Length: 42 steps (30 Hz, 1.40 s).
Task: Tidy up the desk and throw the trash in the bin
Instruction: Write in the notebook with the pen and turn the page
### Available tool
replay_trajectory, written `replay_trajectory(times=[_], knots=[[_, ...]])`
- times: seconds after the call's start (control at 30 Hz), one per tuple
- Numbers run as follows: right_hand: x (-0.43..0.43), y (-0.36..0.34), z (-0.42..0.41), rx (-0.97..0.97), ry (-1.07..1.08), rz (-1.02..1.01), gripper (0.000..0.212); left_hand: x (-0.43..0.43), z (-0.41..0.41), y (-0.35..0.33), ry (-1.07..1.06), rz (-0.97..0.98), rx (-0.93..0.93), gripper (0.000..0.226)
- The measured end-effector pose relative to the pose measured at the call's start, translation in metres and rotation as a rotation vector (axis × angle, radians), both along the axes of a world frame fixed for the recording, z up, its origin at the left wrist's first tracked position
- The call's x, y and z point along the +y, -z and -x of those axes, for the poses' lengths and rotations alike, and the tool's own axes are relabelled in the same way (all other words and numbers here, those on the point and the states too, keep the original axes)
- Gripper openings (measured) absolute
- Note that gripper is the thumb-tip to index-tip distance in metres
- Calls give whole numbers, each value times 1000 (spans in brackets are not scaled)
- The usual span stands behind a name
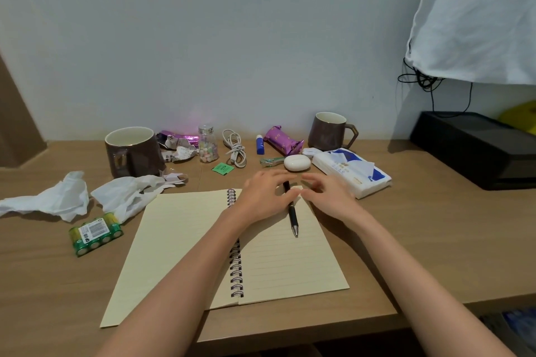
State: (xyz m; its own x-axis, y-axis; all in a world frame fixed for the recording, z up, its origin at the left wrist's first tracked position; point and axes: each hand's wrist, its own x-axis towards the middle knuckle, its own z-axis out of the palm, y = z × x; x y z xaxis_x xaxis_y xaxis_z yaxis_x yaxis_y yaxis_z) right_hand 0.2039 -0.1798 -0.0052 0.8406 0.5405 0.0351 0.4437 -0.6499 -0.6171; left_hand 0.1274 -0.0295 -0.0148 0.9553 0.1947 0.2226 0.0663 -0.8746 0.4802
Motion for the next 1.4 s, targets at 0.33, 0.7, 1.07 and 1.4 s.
replay_trajectory(times=[0.33, 0.7, 1.07, 1.4], knots=[[1, 14, 1, -225, -21, 67, 30, -2, -2, -11, -41, -166, 103, 39], [-3, 13, 3, -262, -27, 56, 32, 0, -8, -28, -84, -292, 224, 43], [1, 9, 2, -174, -60, 36, 29, 10, 6, -13, -35, -90, 301, 92], [-9, -16, 13, 279, -133, -101, 42, 14, 17, -10, -21, 5, 216, 73]])
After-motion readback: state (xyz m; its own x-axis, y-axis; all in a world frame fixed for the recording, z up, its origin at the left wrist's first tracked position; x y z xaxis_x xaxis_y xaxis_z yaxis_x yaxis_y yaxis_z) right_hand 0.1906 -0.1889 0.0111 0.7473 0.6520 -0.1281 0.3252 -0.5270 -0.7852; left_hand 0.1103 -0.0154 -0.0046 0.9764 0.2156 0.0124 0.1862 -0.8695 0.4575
